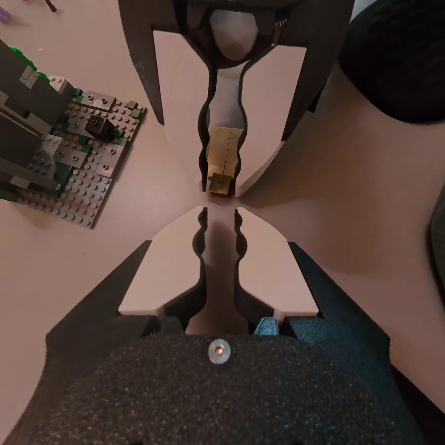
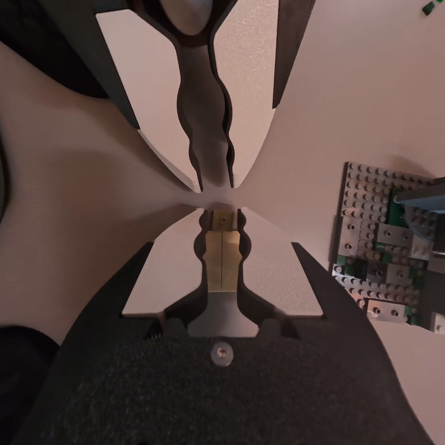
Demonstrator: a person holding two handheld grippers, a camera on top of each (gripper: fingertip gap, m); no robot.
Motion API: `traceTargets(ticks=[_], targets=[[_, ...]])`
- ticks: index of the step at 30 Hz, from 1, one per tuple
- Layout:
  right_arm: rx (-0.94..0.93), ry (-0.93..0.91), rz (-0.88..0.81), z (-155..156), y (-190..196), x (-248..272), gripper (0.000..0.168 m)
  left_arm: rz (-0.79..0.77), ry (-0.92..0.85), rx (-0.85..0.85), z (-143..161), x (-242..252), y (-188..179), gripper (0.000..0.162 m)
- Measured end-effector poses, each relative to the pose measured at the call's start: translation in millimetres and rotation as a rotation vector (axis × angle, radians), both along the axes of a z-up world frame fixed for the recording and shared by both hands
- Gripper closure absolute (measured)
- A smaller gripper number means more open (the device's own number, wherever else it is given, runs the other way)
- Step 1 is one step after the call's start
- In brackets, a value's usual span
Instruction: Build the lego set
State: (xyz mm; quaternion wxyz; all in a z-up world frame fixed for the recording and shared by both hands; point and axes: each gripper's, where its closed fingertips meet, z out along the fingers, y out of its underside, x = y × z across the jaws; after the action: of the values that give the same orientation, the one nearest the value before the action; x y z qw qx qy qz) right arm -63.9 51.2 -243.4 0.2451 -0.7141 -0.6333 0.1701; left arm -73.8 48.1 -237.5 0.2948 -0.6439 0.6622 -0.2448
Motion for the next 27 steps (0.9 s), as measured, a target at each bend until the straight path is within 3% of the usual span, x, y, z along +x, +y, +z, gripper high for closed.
traceTargets(ticks=[1, 11, 18, 27], targets=[[0.0, -0.005, 0.008, -1.0, -0.3, -0.1, 0.146, -0.001, -0.001, 0.001, 0.0, 0.1, -0.2, 0.141], [0.001, 0.007, 0.033, -2.6, -2.2, -1.8, 0.148, -0.006, 0.001, -0.001, -3.5, 0.7, -0.6, 0.142], [0.014, 0.058, 0.008, 13.2, -2.6, 15.1, 0.134, 0.001, -0.008, 0.004, -4.0, 2.7, 1.1, 0.142], [-0.025, 0.058, -0.063, -5.5, -6.7, 46.3, 0.13, -0.015, -0.01, 0.004, -6.3, 10.8, 0.7, 0.141]])
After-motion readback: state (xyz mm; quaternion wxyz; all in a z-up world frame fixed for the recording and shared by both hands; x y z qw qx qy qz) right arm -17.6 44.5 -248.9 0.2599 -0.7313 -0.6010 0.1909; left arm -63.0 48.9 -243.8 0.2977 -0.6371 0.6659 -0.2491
